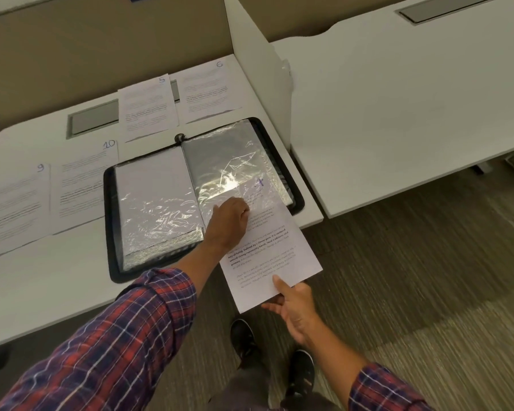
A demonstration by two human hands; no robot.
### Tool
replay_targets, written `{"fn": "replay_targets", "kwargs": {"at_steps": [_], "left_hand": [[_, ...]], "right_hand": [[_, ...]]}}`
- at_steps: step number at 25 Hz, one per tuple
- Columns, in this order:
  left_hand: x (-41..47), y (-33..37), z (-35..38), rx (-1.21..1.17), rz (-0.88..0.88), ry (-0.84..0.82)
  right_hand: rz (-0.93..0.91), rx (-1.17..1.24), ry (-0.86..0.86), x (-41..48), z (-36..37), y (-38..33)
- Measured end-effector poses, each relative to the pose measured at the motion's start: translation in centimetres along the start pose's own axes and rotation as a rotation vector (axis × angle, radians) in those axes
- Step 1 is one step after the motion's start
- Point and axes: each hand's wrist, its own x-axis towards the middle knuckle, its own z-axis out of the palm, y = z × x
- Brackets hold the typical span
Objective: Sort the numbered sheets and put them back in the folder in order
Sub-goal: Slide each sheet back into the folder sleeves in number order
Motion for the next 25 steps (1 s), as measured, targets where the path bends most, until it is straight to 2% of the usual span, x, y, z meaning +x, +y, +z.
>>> {"fn": "replay_targets", "kwargs": {"at_steps": [6, 17, 25], "left_hand": [[0.0, 0.3, -1.2, -0.014, 0.008, 0.019], [-0.8, 0.4, -3.1, -0.068, -0.067, 0.040], [-1.2, 0.3, -4.2, -0.124, -0.059, 0.058]], "right_hand": [[-0.047, 0.075, 0.080, -0.2, 3.1, -1.2], [-0.097, 0.196, 0.097, 3.1, 10.0, -4.3], [-0.176, 0.116, 0.173, 7.4, 14.7, -6.3]]}}
